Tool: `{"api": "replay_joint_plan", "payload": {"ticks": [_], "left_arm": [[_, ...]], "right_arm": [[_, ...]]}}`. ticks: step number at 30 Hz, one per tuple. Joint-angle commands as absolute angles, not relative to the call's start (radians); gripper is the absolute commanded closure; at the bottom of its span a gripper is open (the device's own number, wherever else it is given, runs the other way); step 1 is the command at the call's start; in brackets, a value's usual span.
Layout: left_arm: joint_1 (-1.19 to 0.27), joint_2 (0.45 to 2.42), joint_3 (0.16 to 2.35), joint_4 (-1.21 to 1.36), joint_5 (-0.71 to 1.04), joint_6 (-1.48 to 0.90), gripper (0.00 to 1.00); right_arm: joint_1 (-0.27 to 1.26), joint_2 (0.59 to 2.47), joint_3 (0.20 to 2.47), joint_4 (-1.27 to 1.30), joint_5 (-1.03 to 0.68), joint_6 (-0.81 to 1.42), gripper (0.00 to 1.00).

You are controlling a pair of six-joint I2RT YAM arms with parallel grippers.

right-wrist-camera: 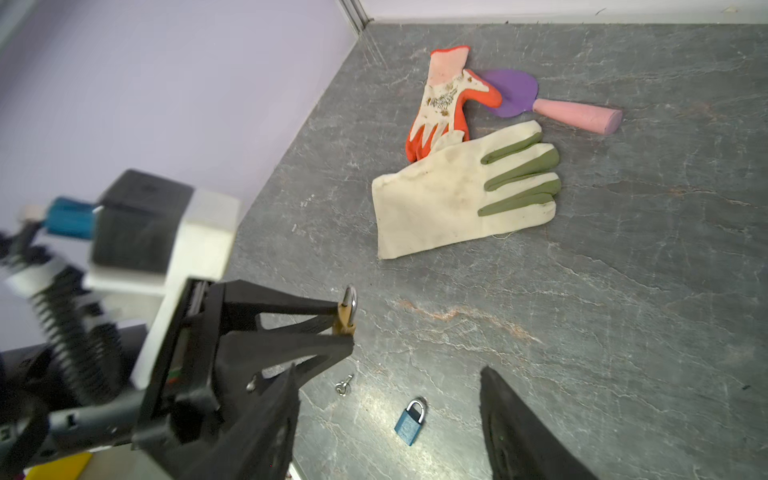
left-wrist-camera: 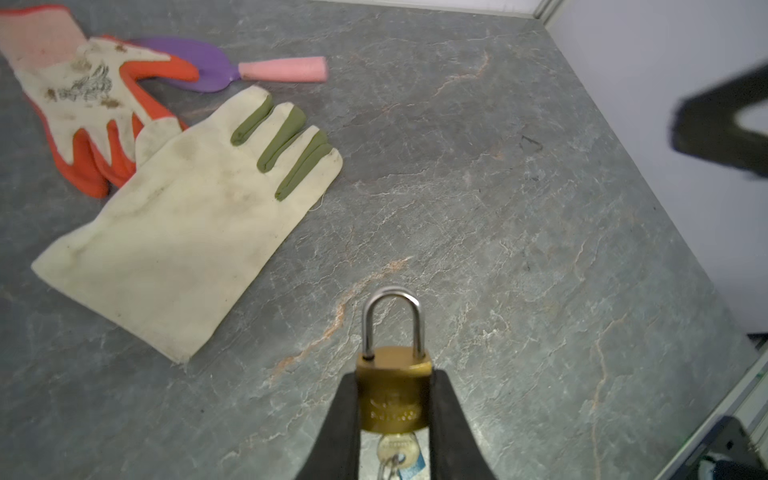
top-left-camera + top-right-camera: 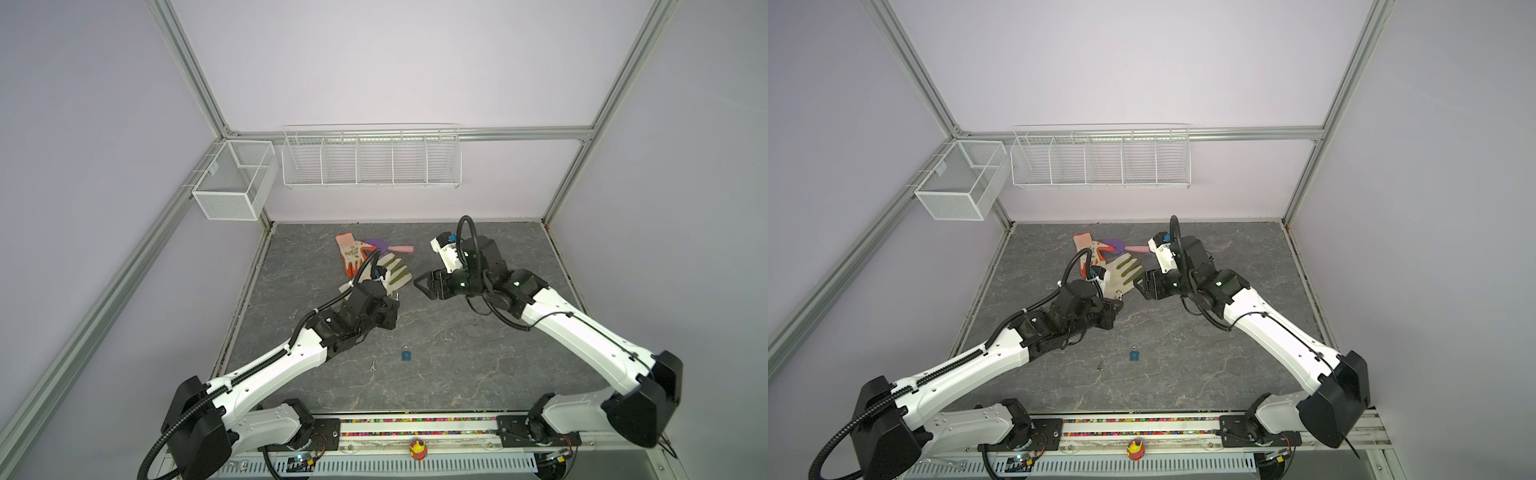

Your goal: Unlock with the key

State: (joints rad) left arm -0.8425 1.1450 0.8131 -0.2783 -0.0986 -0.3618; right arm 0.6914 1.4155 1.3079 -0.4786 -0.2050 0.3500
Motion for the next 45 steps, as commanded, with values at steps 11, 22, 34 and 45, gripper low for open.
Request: {"api": "replay_joint_plan", "payload": {"ticks": [11, 22, 34, 45], "left_arm": [[-0.838, 1.072, 0.678, 0.044, 0.017, -0.001, 1.0], [-0.838, 1.067, 0.664, 0.063, 0.035, -0.002, 1.0], [-0.838, 1.08, 0.658, 0.079, 0.025, 0.003, 1.0], [-0.838, 1.078, 0.646, 0.097, 0.027, 0.003, 1.0]], "right_arm": [[0.702, 1.611, 1.489, -0.663, -0.26, 0.224, 0.25], [0.707, 1.686, 1.593, -0.78, -0.191, 0.168, 0.24], [0.722, 1.673, 1.633, -0.802, -0.169, 0.14, 0.23], [0.706, 1.72, 1.66, -0.882, -0.137, 0.106, 0.22]]}}
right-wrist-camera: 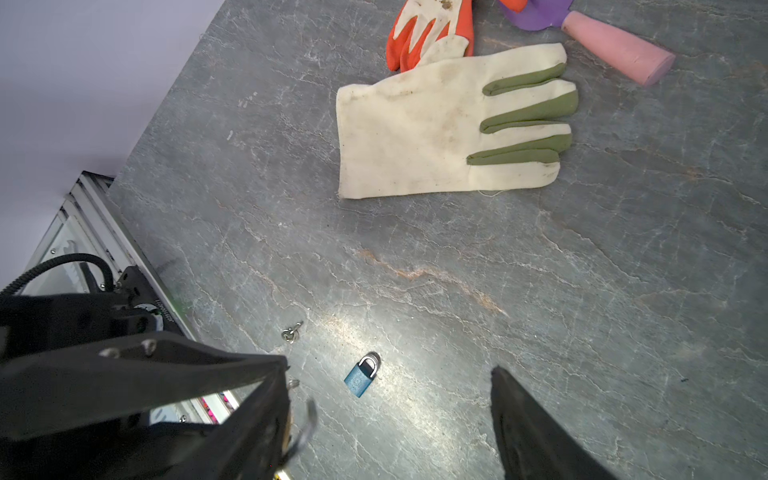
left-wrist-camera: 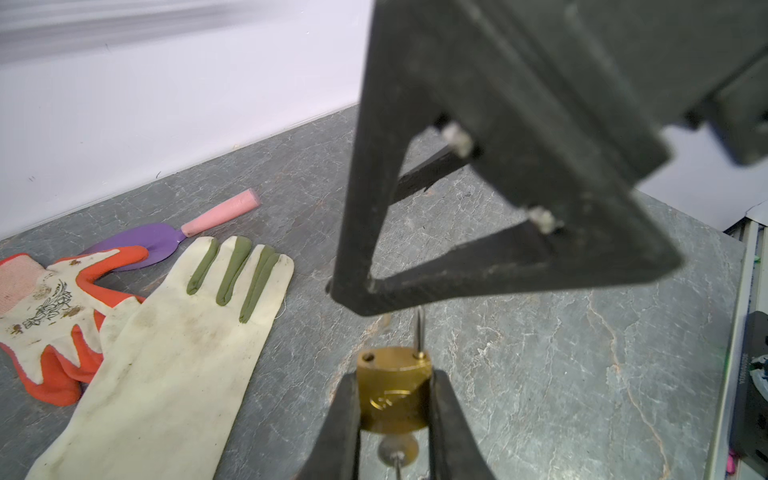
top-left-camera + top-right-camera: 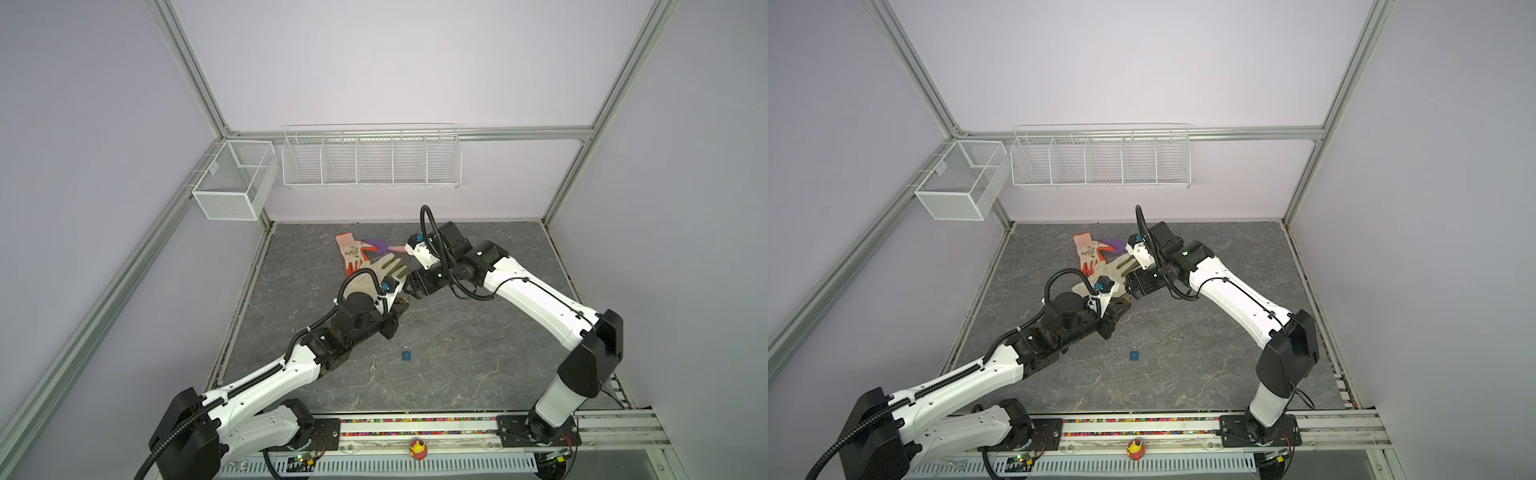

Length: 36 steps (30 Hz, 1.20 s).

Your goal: Unlock with the key

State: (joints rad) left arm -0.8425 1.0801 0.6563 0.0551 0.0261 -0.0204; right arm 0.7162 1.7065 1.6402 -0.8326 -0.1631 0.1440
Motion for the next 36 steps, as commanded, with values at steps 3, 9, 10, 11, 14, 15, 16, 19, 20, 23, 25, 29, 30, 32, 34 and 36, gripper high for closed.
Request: {"api": "replay_joint_plan", "payload": {"ticks": [3, 9, 10, 11, 14, 15, 16, 19, 20, 23, 25, 29, 30, 32, 34, 36], "left_arm": [[-0.839, 1.079, 0.642, 0.105, 0.032, 0.001, 1.0], [-0.838, 1.097, 0.644, 0.134, 0.031, -0.004, 1.0], [-0.839, 1.099, 0.643, 0.139, 0.034, -0.005, 1.0], [-0.838, 1.101, 0.643, 0.143, 0.036, -0.006, 1.0], [-0.838, 1.105, 0.644, 0.152, 0.029, -0.008, 1.0], [-0.838, 1.11, 0.646, 0.152, 0.029, -0.01, 1.0], [-0.838, 1.112, 0.649, 0.15, 0.029, -0.011, 1.0], [-0.838, 1.129, 0.657, 0.154, 0.027, -0.018, 1.0], [-0.839, 1.137, 0.66, 0.158, 0.027, -0.024, 1.0], [-0.84, 1.171, 0.681, 0.163, 0.017, -0.068, 1.0], [-0.84, 1.211, 0.707, 0.158, 0.003, -0.12, 1.0], [-0.844, 1.327, 0.813, 0.069, -0.045, -0.271, 1.0], [-0.849, 1.366, 0.845, 0.039, -0.058, -0.319, 1.0], [-0.867, 1.433, 0.901, -0.015, -0.081, -0.396, 1.0], [-0.887, 1.507, 0.958, -0.067, -0.113, -0.473, 1.0], [-0.9, 1.574, 1.007, -0.108, -0.123, -0.539, 1.0]], "right_arm": [[0.694, 1.714, 1.649, -0.88, -0.152, 0.11, 0.22], [0.68, 1.691, 1.603, -0.867, -0.196, 0.106, 0.22], [0.675, 1.684, 1.59, -0.857, -0.206, 0.11, 0.22], [0.67, 1.68, 1.582, -0.857, -0.212, 0.113, 0.22], [0.662, 1.659, 1.564, -0.856, -0.216, 0.122, 0.22], [0.66, 1.649, 1.552, -0.846, -0.223, 0.126, 0.22], [0.659, 1.637, 1.539, -0.836, -0.224, 0.131, 0.22], [0.646, 1.594, 1.498, -0.813, -0.2, 0.153, 0.22], [0.637, 1.572, 1.474, -0.797, -0.2, 0.163, 0.22], [0.611, 1.499, 1.401, -0.749, -0.183, 0.202, 0.21], [0.596, 1.442, 1.357, -0.732, -0.135, 0.228, 0.21], [0.587, 1.306, 1.261, -0.652, -0.051, 0.296, 0.19], [0.587, 1.263, 1.231, -0.621, -0.036, 0.311, 0.18], [0.587, 1.193, 1.189, -0.58, 0.013, 0.343, 0.17], [0.586, 1.132, 1.158, -0.541, 0.054, 0.365, 0.14], [0.587, 1.088, 1.144, -0.52, 0.074, 0.376, 0.09]]}}
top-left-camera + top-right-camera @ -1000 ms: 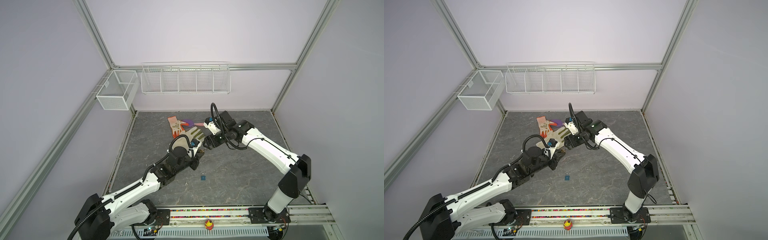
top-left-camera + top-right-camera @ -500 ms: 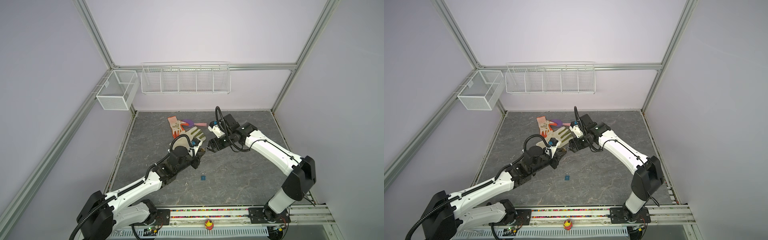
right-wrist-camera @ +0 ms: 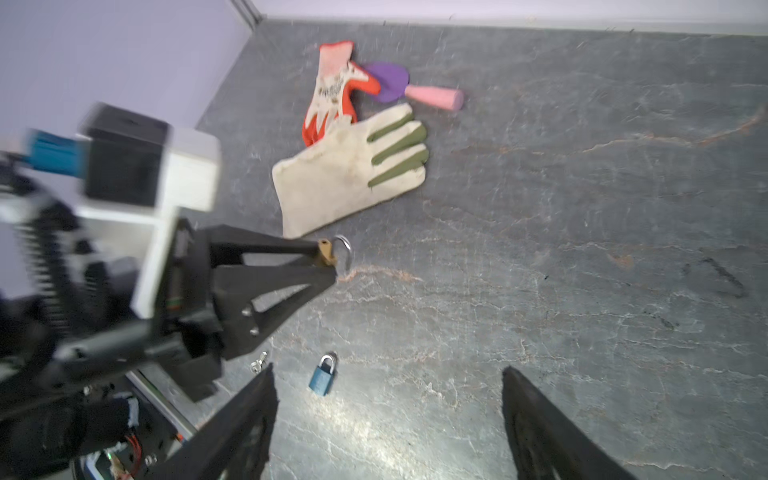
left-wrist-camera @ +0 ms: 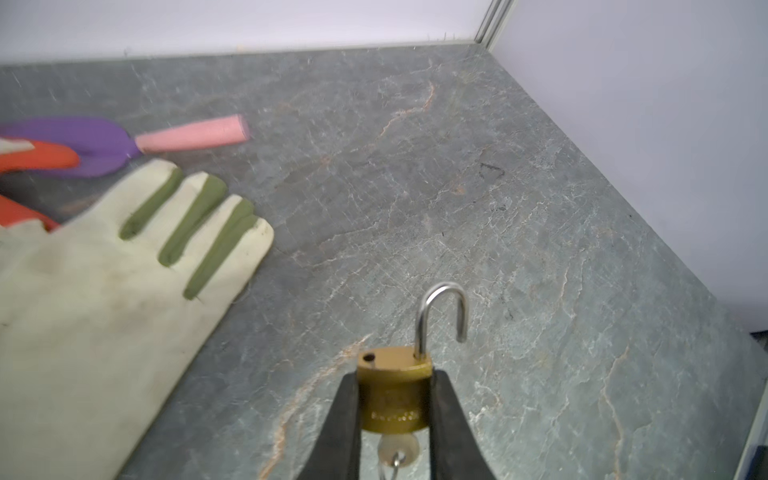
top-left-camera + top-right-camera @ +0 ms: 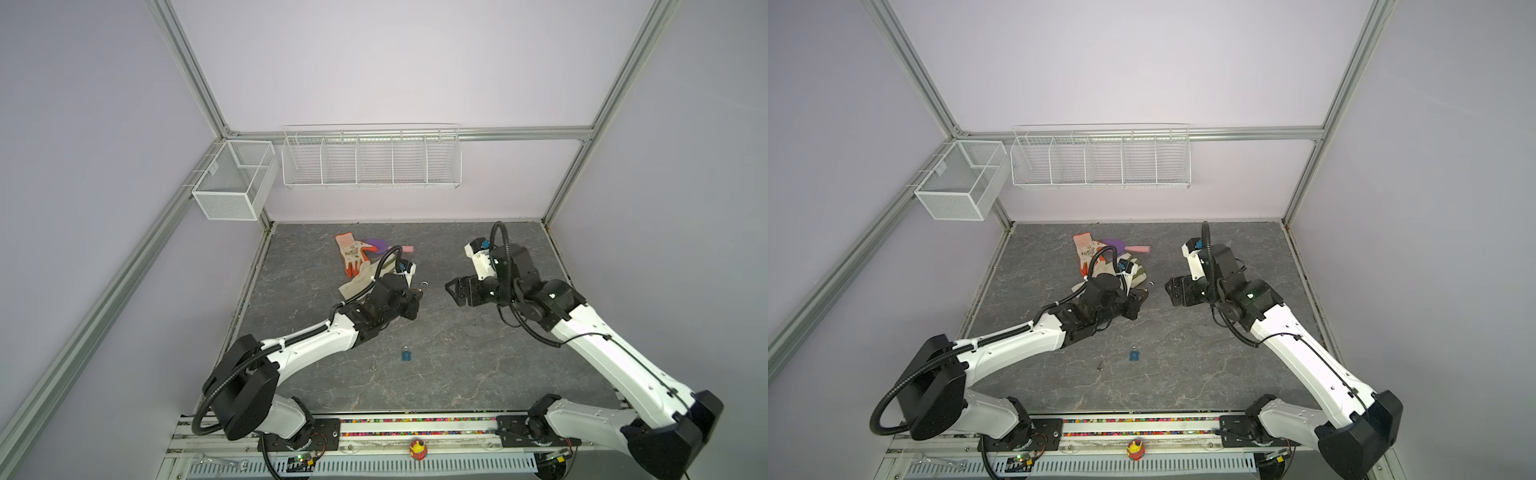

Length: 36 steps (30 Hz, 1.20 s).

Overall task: Unlock with the key
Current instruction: 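Set the gold padlock down with the left gripper while the right withdraws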

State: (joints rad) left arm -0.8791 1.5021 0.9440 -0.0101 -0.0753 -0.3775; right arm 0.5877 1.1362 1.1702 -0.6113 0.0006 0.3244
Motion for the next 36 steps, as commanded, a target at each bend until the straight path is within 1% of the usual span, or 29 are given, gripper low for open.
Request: {"api": "replay_joint_plan", "payload": {"ticks": [1, 3, 4, 5, 9, 14, 18, 25, 36], "left_arm": [[-0.905, 1.612, 1.04, -0.133, -0.125, -0.572, 1.0], [-0.907, 1.684, 1.103, -0.19, -0.122, -0.616, 1.0], [-0.908, 1.723, 1.15, -0.237, -0.111, -0.634, 1.0], [-0.908, 1.757, 1.188, -0.281, -0.116, -0.649, 1.0], [-0.91, 1.898, 1.326, -0.392, -0.118, -0.699, 1.0], [-0.908, 2.008, 1.447, -0.481, -0.164, -0.738, 1.0], [-0.907, 2.097, 1.559, -0.589, -0.195, -0.759, 1.0], [-0.897, 2.169, 1.614, -0.614, -0.196, -0.791, 1.0], [-0.89, 2.215, 1.625, -0.623, -0.183, -0.808, 1.0]], "right_arm": [[0.587, 1.072, 1.139, -0.511, 0.084, 0.381, 0.02], [0.587, 1.041, 1.133, -0.498, 0.102, 0.389, 0.01], [0.587, 1.022, 1.126, -0.485, 0.106, 0.39, 0.11], [0.587, 1.007, 1.119, -0.471, 0.109, 0.395, 0.12], [0.587, 0.974, 1.108, -0.431, 0.12, 0.408, 0.12], [0.588, 0.955, 1.123, -0.422, 0.156, 0.437, 0.12], [0.588, 0.946, 1.135, -0.4, 0.149, 0.467, 0.12], [0.59, 0.956, 1.148, -0.378, 0.118, 0.504, 0.12], [0.61, 0.959, 1.107, -0.33, 0.106, 0.52, 0.12]]}}
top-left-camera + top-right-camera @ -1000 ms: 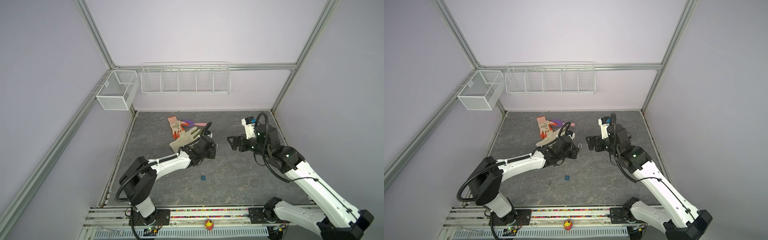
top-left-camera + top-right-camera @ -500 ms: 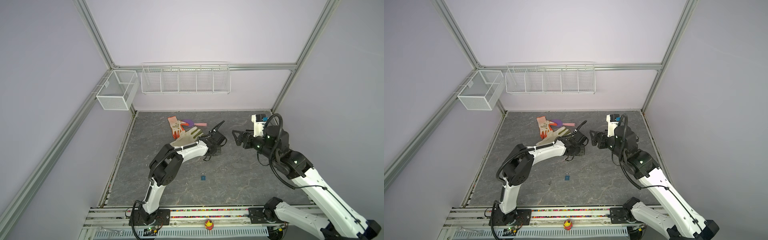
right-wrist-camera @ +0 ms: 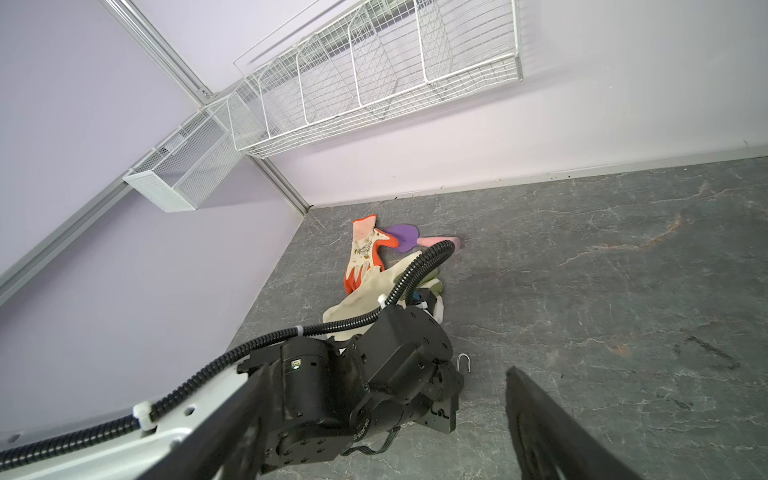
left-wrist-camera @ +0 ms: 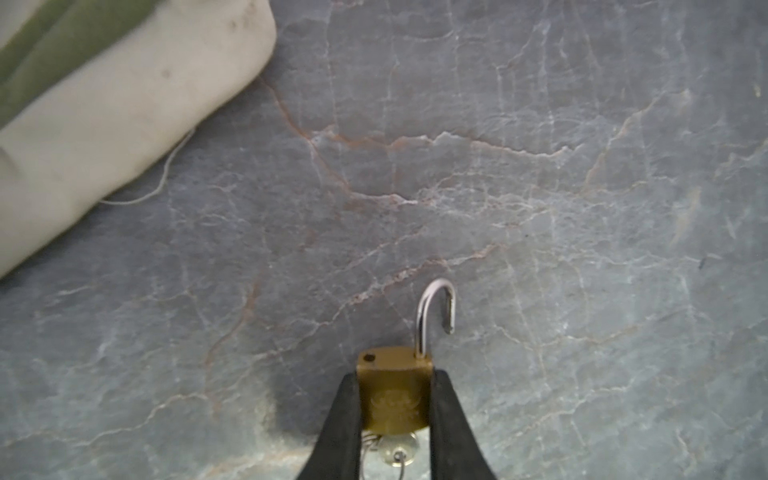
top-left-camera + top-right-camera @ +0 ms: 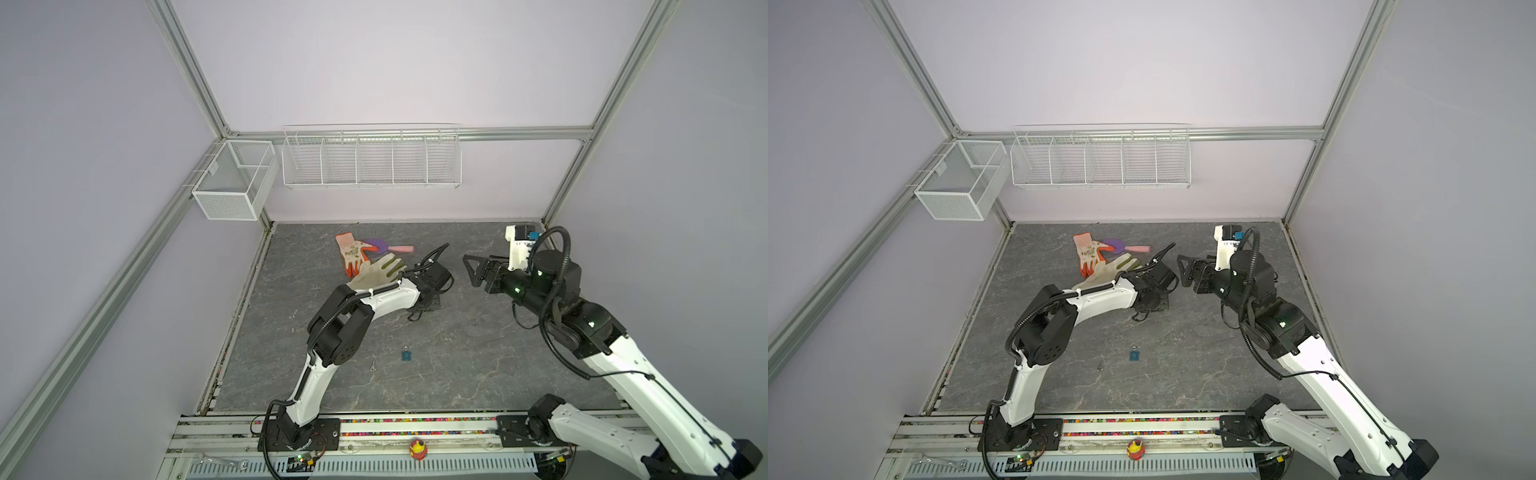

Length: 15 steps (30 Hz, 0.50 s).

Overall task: Unlock with the key
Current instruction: 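Set the gold padlock down with the left gripper while the right withdraws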

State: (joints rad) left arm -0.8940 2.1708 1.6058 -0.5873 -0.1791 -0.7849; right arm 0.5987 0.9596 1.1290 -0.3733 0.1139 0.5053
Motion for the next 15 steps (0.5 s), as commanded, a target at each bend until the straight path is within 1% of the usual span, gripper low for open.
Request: {"api": "replay_joint_plan", "payload": {"ticks": [1, 2, 6, 8, 10, 13, 15], "left_arm": [[-0.888, 2.217, 1.625, -0.624, -0.179, -0.812, 1.0], [-0.888, 2.219, 1.627, -0.625, -0.172, -0.811, 0.98], [-0.888, 2.211, 1.637, -0.628, -0.16, -0.812, 0.77], [-0.888, 2.203, 1.642, -0.633, -0.159, -0.811, 0.71], [-0.888, 2.191, 1.642, -0.635, -0.16, -0.81, 0.63], [-0.886, 2.171, 1.637, -0.634, -0.159, -0.812, 0.58], [-0.886, 2.159, 1.634, -0.631, -0.154, -0.814, 0.54]], "right_arm": [[0.611, 0.961, 1.101, -0.325, 0.11, 0.52, 0.12], [0.611, 0.963, 1.096, -0.32, 0.113, 0.519, 0.12], [0.611, 0.991, 1.128, -0.342, 0.12, 0.508, 0.12], [0.612, 1.001, 1.147, -0.354, 0.126, 0.504, 0.12], [0.612, 0.997, 1.145, -0.352, 0.119, 0.504, 0.12], [0.611, 0.98, 1.102, -0.311, 0.115, 0.509, 0.12], [0.611, 0.998, 1.117, -0.321, 0.112, 0.507, 0.12]]}}
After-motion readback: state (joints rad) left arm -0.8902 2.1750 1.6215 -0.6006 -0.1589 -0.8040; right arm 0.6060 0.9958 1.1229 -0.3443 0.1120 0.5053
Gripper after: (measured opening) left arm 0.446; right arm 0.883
